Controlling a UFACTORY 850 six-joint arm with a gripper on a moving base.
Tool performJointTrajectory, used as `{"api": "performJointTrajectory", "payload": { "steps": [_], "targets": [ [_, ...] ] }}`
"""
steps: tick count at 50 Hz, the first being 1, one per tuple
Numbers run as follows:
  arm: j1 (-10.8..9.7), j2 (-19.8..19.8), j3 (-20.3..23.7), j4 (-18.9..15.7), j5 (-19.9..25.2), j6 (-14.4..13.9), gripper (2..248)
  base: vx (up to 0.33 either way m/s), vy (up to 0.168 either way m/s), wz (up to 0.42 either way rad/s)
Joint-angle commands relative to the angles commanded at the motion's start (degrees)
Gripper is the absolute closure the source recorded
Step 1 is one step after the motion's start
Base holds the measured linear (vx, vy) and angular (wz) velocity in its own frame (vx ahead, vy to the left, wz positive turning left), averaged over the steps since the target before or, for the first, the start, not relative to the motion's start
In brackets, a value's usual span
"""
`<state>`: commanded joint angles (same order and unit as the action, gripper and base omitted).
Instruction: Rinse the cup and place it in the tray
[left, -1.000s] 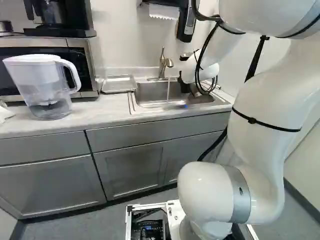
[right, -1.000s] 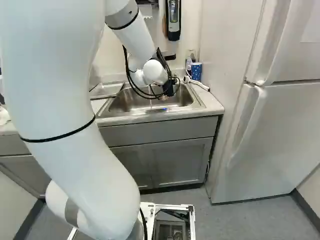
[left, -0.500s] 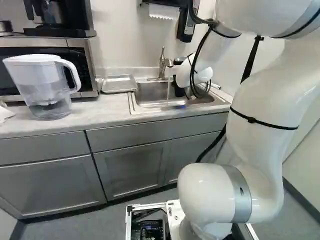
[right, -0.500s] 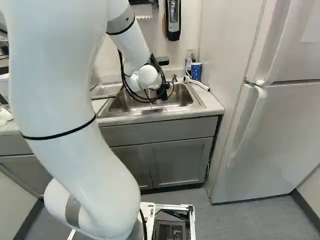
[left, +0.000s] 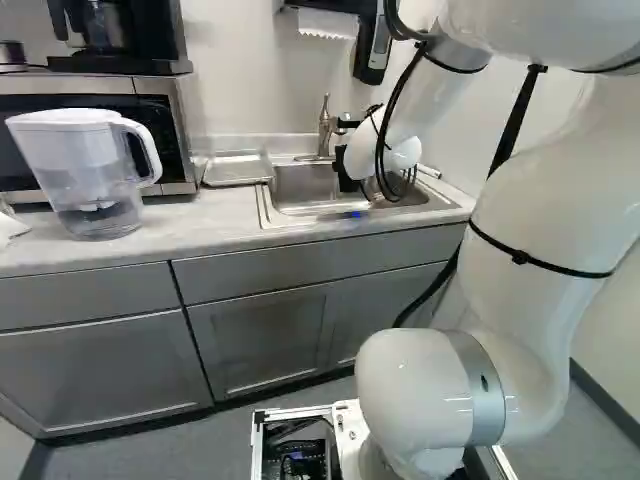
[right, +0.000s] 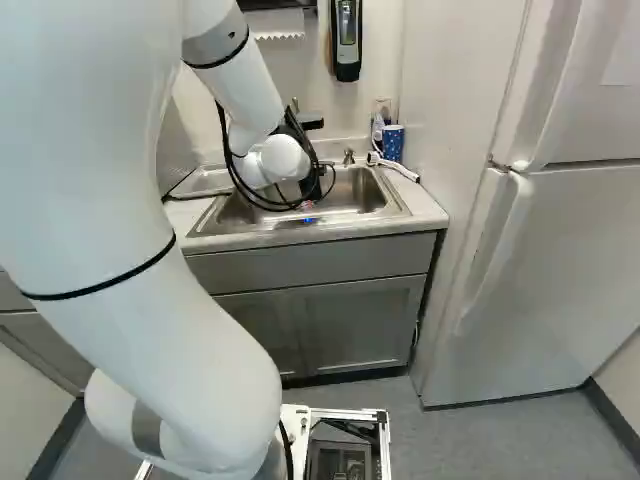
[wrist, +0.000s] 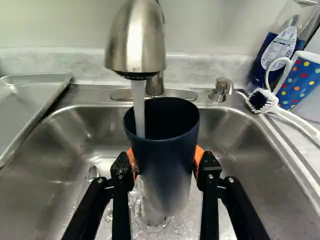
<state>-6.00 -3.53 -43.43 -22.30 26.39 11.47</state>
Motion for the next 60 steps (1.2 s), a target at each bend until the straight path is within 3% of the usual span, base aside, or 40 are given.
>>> {"api": "performJointTrajectory", "payload": {
  "steps": [17, 60],
  "targets": [
    [1.7, 2.4, 2.5, 0.0, 2.1, 0.0, 125, 0.000, 0.000, 0.000],
    [1.1, 2.5, 2.5, 0.0, 2.2, 0.0, 125, 0.000, 0.000, 0.000]
  ]
}}
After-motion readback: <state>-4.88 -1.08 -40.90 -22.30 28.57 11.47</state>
